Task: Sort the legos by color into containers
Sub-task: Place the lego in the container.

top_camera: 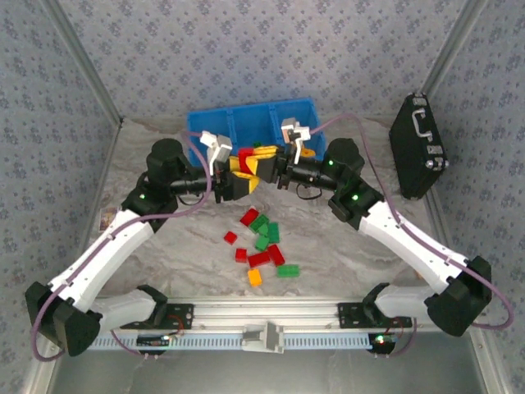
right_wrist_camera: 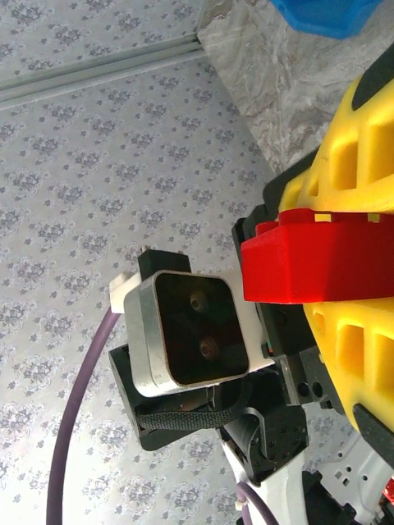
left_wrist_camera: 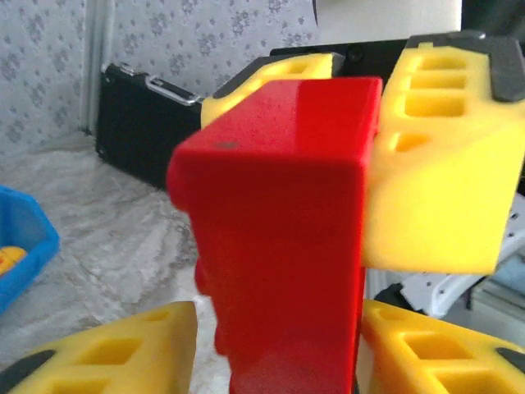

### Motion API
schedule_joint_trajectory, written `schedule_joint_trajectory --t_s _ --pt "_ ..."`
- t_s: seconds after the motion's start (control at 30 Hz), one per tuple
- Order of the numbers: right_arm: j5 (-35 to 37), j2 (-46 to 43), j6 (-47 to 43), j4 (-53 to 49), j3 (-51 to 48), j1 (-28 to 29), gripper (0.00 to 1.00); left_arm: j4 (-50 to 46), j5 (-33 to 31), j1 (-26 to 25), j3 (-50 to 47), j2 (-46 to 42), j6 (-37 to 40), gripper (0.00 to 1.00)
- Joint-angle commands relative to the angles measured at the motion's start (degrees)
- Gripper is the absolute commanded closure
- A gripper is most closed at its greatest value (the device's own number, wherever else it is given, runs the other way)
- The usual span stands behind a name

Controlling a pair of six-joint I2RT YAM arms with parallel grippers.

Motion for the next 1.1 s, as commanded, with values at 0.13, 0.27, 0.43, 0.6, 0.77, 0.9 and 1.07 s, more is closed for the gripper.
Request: schedule_joint_trajectory --t_s 0.13,0.27,0.43,0.6,0.77,0.9,1.07 --pt "-1.27 0.31 -0.15 1.13 1.5 0.88 0.77 3.34 1.29 0.22 1.66 -1.03 -1.64 0.72" --pt "-1.08 0.61 -0.34 0.82 1.21 0.85 0.77 3.42 0.62 0.22 1.42 -1.51 -1.89 0.76" --pt "-0.86 0.82 -0.86 -0.63 1.23 0.65 0.72 3.92 -1.49 0.29 0.71 -2.08 -1.84 0.91" --pt "-0.47 0.74 -1.27 -2.33 1.49 -0.26 0.54 4.41 -4.7 0.3 0.03 -2.83 -1.31 0.97" --pt "-0.46 0.24 -1.38 -3.36 1.81 -1.43 0.28 4.19 -7.25 0.97 0.07 -2.89 -1.06 0.99" --pt "-0.17 -1.91 -3.15 -6.4 1.33 -2.75 0.07 2.05 -10.94 2.29 1.19 -1.71 -0.97 0.99" --pt "4.52 -6.4 -9.62 -19.18 -0.49 -4.97 0.01 -7.79 -21.43 3.48 6.64 2.89 2.04 0.98"
